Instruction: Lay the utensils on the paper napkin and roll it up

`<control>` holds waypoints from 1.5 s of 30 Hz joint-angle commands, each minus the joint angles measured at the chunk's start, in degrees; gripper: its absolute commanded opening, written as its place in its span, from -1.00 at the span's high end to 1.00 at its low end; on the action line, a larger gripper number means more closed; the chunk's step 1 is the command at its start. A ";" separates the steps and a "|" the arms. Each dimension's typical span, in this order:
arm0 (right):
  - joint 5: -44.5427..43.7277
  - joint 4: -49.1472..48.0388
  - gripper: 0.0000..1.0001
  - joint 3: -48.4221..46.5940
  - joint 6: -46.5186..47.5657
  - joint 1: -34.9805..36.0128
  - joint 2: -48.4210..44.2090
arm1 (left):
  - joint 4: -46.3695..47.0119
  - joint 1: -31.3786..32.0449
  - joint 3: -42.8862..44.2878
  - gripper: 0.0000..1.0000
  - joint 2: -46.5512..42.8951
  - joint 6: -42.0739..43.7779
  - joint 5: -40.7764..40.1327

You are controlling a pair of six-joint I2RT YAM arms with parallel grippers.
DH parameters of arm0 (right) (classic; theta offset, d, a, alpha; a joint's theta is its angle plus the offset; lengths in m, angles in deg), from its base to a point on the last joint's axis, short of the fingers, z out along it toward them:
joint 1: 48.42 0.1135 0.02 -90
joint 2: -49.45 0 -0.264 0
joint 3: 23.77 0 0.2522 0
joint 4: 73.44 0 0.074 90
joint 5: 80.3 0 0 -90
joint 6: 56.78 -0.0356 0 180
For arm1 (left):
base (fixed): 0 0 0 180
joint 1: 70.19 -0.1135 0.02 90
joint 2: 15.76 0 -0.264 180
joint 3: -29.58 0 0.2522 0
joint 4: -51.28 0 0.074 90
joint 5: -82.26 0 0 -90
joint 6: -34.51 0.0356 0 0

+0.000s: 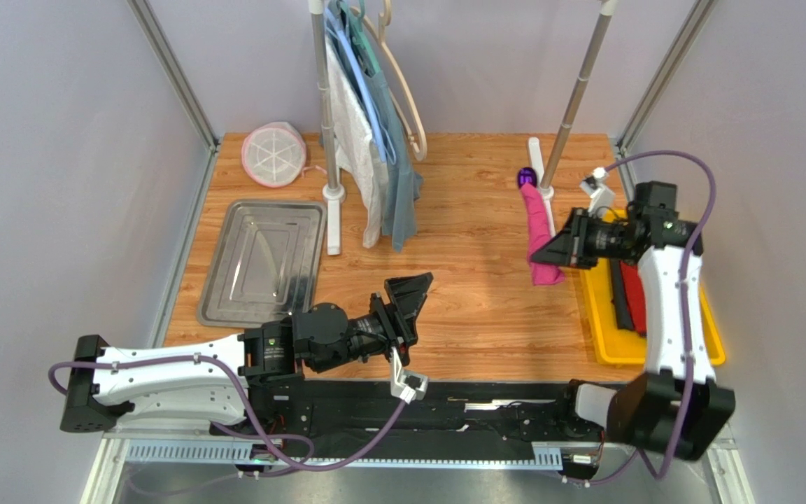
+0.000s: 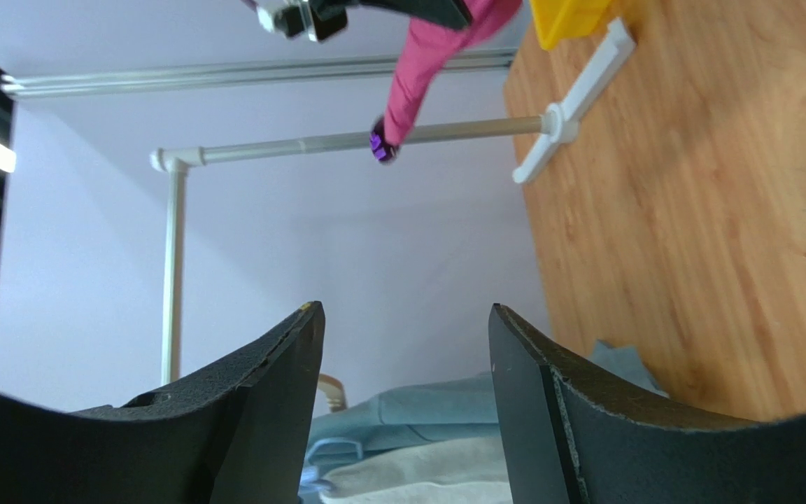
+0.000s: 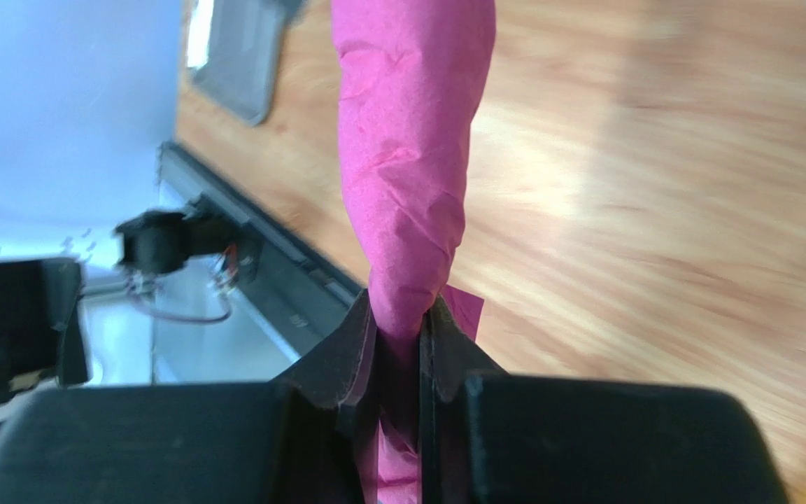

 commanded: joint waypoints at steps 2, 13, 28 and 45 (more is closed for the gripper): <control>-0.15 27.83 1.00 -12.97 38.30 -19.47 14.19 | -8.31 0.03 2.69 -0.42 -0.73 -11.15 -3.75; -14.04 31.55 1.00 -14.48 55.07 -36.89 30.28 | -14.55 0.03 4.10 -0.43 -0.64 -20.82 -4.19; -11.15 24.08 1.00 -7.45 50.86 -37.25 40.04 | -18.60 0.03 5.95 -0.43 2.26 -26.62 -3.92; -14.56 8.00 0.81 0.54 37.86 -34.97 44.10 | -19.83 0.03 6.47 -0.44 3.23 -27.86 -4.10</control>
